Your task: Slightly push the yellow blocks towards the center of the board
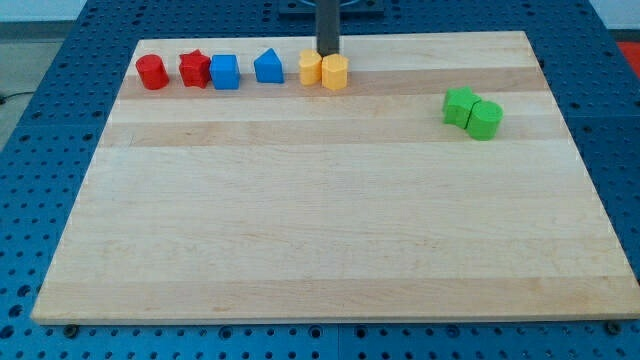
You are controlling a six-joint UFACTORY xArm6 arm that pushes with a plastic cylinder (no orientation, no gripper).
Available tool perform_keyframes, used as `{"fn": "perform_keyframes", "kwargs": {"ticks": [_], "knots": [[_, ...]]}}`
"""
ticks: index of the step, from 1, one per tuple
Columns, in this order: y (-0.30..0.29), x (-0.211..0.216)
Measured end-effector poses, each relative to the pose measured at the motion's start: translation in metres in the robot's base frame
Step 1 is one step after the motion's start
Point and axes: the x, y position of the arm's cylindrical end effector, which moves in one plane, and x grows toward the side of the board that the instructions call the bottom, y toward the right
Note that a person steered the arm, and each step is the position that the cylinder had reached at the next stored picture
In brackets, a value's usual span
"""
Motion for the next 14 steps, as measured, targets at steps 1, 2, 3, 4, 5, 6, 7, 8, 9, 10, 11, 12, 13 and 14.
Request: {"fn": "perform_keyframes", "kwargs": {"ticks": [1,2,3,4,5,6,7,8,9,10,11,12,13,14], "knots": [[-0.021,0.014],[-0.022,0.018],[-0.037,-0.002],[-0.064,-0.021],[-0.07,0.002],[-0.072,0.035],[-0.059,0.056],[-0.04,0.056],[-0.03,0.056],[-0.01,0.056],[0.017,0.035],[0.035,0.011],[0.033,-0.002],[0.037,-0.033]]}}
